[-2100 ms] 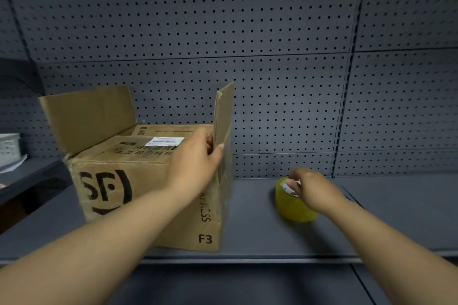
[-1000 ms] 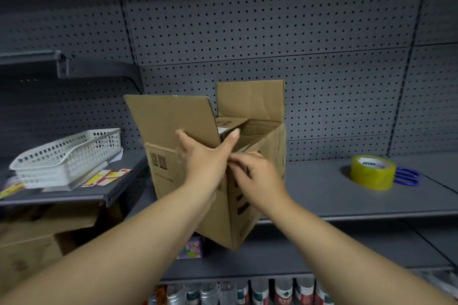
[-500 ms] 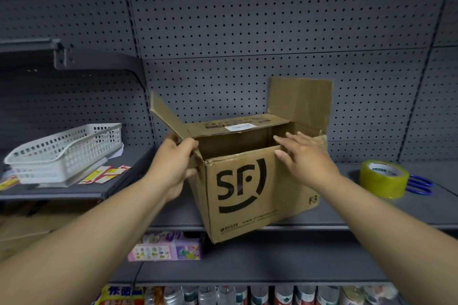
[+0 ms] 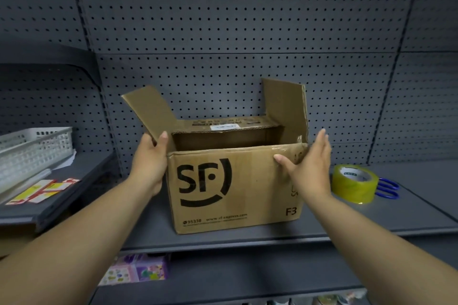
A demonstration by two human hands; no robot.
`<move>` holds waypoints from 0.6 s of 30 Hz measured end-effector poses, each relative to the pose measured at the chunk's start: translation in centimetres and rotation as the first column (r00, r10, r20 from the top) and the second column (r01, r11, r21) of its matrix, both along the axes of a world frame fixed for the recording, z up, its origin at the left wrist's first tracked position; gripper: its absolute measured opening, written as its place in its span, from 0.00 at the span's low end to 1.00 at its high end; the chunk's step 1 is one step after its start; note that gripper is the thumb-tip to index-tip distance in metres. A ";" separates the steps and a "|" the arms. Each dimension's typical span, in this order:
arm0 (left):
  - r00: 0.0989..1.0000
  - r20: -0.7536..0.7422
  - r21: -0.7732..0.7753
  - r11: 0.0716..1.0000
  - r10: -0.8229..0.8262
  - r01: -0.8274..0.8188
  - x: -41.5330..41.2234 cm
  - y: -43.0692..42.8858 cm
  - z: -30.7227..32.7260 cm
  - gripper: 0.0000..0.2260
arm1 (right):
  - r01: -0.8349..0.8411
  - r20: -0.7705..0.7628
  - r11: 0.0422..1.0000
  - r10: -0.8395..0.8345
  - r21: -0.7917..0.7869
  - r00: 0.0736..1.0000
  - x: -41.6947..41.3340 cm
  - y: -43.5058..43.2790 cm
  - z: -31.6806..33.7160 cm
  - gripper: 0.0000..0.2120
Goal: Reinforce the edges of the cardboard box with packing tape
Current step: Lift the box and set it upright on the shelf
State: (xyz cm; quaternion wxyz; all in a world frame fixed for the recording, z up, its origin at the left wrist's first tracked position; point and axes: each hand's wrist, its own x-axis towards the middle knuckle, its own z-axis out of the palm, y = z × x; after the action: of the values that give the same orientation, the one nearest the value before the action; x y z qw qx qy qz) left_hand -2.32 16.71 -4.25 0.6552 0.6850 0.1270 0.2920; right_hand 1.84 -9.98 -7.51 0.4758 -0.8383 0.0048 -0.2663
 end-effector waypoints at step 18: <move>0.999 0.010 0.025 0.999 0.044 -0.044 0.5 0.0 -0.9 0.11 | -0.085 0.016 0.996 0.085 -0.022 0.996 0.1 -1.4 0.2 0.44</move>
State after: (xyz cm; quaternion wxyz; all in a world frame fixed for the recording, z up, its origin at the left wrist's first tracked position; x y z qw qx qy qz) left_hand -1.78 16.69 -5.19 0.6406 0.6889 0.1351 0.3111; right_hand 1.92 -11.42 -7.29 0.4776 -0.8406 -0.0378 -0.2527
